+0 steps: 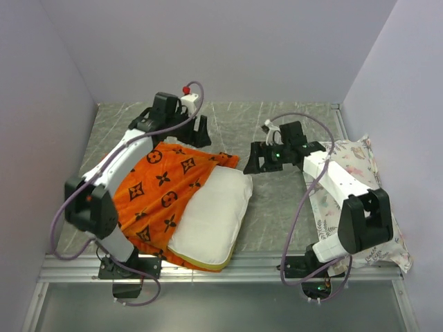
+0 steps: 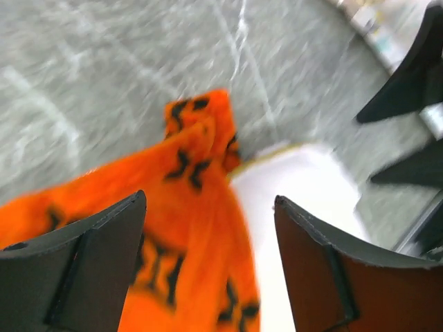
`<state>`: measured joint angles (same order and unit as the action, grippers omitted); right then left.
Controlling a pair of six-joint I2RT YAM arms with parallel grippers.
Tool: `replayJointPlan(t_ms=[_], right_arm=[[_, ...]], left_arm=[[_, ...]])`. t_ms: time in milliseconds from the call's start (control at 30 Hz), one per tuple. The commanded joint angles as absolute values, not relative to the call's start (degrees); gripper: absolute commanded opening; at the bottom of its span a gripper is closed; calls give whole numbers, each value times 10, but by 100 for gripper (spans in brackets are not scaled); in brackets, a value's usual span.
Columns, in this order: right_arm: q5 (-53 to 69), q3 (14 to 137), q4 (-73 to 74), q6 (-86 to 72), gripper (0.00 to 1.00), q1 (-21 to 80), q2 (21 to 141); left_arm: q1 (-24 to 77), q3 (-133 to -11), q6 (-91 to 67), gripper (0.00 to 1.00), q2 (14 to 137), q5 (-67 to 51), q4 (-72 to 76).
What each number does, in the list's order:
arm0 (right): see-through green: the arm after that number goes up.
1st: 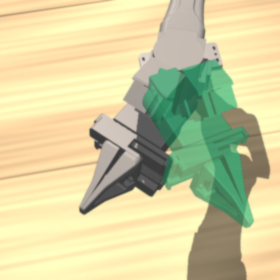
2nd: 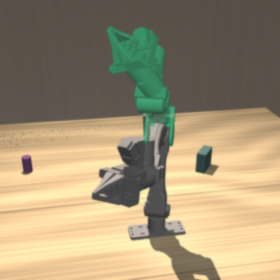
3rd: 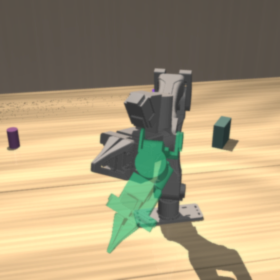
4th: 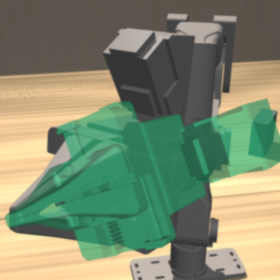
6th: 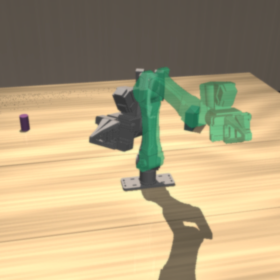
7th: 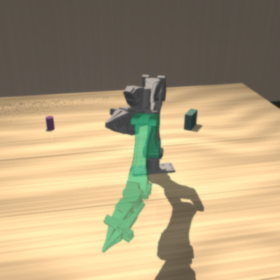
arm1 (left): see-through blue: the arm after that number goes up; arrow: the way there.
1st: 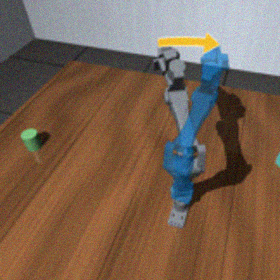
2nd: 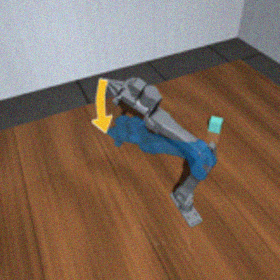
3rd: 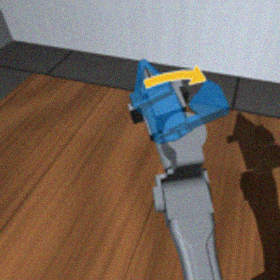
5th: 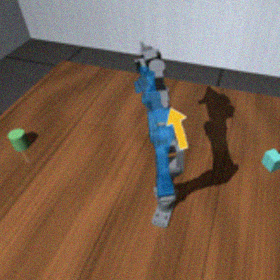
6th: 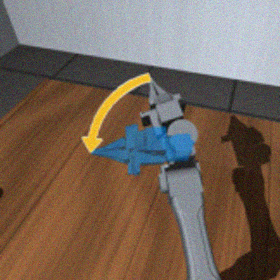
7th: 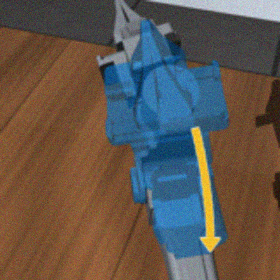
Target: Put the pillow into the pillowcase
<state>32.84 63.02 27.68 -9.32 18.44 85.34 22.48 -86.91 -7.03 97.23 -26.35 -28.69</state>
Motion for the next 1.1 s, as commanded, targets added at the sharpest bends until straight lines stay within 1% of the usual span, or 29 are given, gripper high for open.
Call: replayJointPlan(t_ms=[0, 133, 200, 300, 367, 400, 467, 500, 533, 567, 600, 667, 700, 733, 767, 800, 867, 900, 933, 1000, 1033, 1067], right_arm=[[376, 591, 337, -83, 92, 179, 822], [453, 535, 307, -105, 92, 188, 846], [488, 532, 288, -118, 92, 197, 866], [507, 536, 278, -123, 91, 217, 911], [519, 539, 268, -128, 88, 228, 949], [526, 542, 266, -132, 79, 231, 961], [542, 547, 253, -136, 69, 236, 987], [546, 548, 249, -144, 57, 236, 992], [556, 547, 231, -151, 51, 236, 994], [562, 546, 219, -158, 45, 236, 994], [567, 543, 205, -182, 32, 236, 995], [586, 545, 157, -211, 20, 236, 995], [589, 548, 142, -241, 7, 236, 994], [591, 558, 112, -256, 1, 236, 993], [595, 562, 98, -272, 0, 236, 992], [598, 566, 80, -310, 0, 236, 986], [599, 571, 17, -352, 0, 231, 978], [599, 570, 1, -404, 0, 229, 968], [598, 563, -68, -433, 0, 221, 965], [582, 551, -133, -523, 0, 207, 962], [574, 536, -195, -549, 0, 200, 965], [564, 534, -206, -568, 0, 186, 968]], left_arm=[[236, -805, 34, 79, 887, -187, -362], [253, -744, 23, 77, 875, -195, -357], [277, -731, 13, 75, 887, -199, -345], [310, -736, 4, 70, 920, -192, -336], [322, -740, -26, 65, 937, -199, -329], [330, -742, -31, 62, 955, -201, -326], [331, -749, -49, 42, 968, -214, -319], [332, -755, -54, 31, 980, -225, -319], [334, -763, -62, 8, 983, -248, -317], [337, -779, -65, 0, 985, -259, -314], [343, -788, -65, 0, 986, -279, -302], [354, -828, -75, 0, 990, -324, -294], [367, -848, -75, 0, 1001, -353, -293], [375, -868, -76, 0, 1008, -373, -294], [383, -909, -88, 0, 1015, -385, -292], [397, -926, -94, 0, 1026, -424, -287], [408, -964, -126, 0, 1036, -449, -266], [414, -969, -138, 0, 1044, -473, -256], [414, -970, -167, 0, 1046, -488, -242], [408, -948, -194, 0, 1046, -505, -194], [403, -934, -206, 0, 1045, -504, -178], [396, -919, -205, 0, 1045, -503, -173]])
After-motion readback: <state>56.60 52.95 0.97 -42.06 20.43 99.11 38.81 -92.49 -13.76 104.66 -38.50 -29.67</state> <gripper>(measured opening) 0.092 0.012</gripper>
